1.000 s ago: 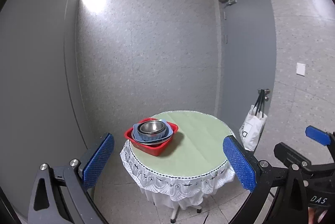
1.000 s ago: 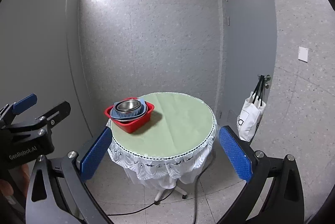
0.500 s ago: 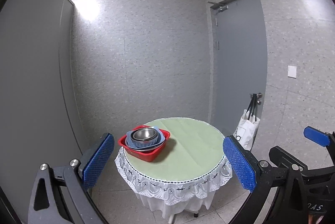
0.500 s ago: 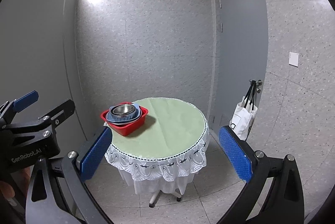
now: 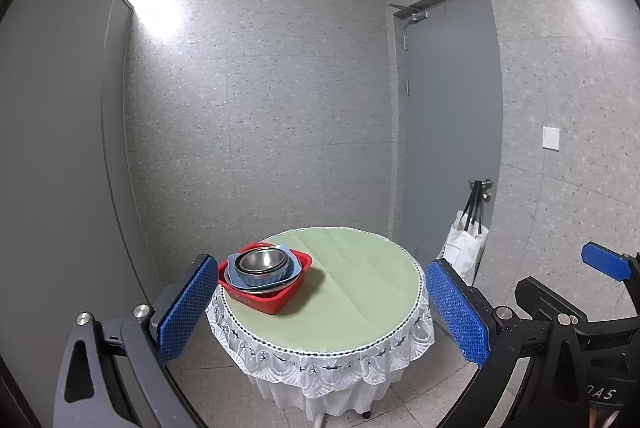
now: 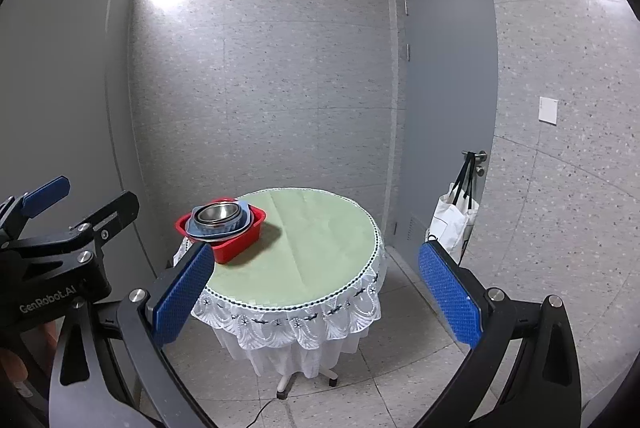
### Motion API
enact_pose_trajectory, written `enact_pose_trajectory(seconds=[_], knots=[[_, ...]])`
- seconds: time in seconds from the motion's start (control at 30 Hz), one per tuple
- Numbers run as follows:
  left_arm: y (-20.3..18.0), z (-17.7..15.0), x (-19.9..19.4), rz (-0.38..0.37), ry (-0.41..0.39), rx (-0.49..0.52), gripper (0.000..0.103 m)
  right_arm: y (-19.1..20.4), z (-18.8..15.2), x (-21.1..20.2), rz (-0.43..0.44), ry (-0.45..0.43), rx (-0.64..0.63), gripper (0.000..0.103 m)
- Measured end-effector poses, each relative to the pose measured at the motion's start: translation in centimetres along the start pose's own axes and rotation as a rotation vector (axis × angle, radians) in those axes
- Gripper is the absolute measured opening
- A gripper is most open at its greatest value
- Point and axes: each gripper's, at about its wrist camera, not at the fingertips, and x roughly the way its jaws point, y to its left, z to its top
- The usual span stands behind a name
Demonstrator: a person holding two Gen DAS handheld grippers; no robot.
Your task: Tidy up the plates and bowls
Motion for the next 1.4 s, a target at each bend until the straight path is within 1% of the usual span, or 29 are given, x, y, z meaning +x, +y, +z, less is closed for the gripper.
enact_pose_trajectory(seconds=[0.53,1.4], knots=[[-0.1,-0.3,1.3,0.003,-0.007,0.006,0.102,-1.0,0.2,1.1,0.003,0.007,0.002,0.103],[-0.2,-0.3,2.5,0.010,-0.013,0.001,0.102,-0.9,0.3,1.9,0.010,0.005,-0.006,0.103]])
